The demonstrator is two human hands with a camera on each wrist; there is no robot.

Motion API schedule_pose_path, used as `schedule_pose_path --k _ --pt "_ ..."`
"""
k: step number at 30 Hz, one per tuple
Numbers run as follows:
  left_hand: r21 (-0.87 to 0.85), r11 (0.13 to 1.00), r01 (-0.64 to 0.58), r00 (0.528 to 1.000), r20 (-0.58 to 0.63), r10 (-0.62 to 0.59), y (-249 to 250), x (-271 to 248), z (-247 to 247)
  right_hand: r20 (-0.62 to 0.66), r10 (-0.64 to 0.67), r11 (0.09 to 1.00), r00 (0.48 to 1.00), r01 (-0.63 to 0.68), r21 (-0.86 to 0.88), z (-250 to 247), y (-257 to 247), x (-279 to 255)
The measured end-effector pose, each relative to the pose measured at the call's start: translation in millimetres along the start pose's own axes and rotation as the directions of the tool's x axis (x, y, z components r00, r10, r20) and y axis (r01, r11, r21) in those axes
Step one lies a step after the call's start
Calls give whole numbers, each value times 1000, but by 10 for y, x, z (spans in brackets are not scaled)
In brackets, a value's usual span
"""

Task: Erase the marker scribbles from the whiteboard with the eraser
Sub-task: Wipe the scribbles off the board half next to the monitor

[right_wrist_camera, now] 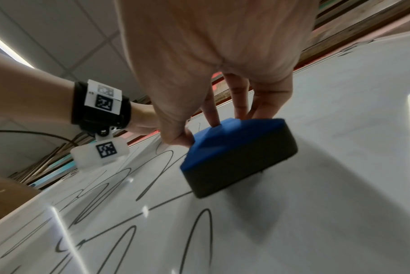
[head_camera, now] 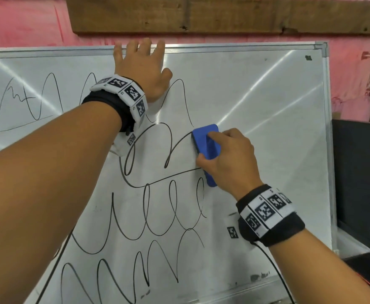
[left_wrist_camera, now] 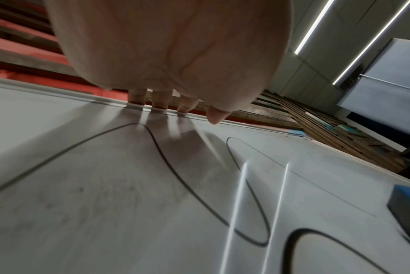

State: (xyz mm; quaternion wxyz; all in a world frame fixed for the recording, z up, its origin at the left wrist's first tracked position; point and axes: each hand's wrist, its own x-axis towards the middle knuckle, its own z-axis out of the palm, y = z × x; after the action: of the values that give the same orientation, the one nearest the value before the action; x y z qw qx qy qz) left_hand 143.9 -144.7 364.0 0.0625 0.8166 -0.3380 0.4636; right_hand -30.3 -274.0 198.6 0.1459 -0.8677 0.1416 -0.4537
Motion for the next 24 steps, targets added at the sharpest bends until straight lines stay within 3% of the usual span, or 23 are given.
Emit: schedule_pose_path --k 8,18,24 --pt "-2 1000 16 999 48 -16 2 -7 -10 -38 -11 1000 999 11 -2 -98 -83 259" --pt "-36 999 29 998 57 -27 28 -80 -53 169 44 997 985 -33 -66 204 228 -792" --pt "-51 997 56 996 69 -52 69 -88 -86 155 29 998 987 -19 -65 155 181 -691"
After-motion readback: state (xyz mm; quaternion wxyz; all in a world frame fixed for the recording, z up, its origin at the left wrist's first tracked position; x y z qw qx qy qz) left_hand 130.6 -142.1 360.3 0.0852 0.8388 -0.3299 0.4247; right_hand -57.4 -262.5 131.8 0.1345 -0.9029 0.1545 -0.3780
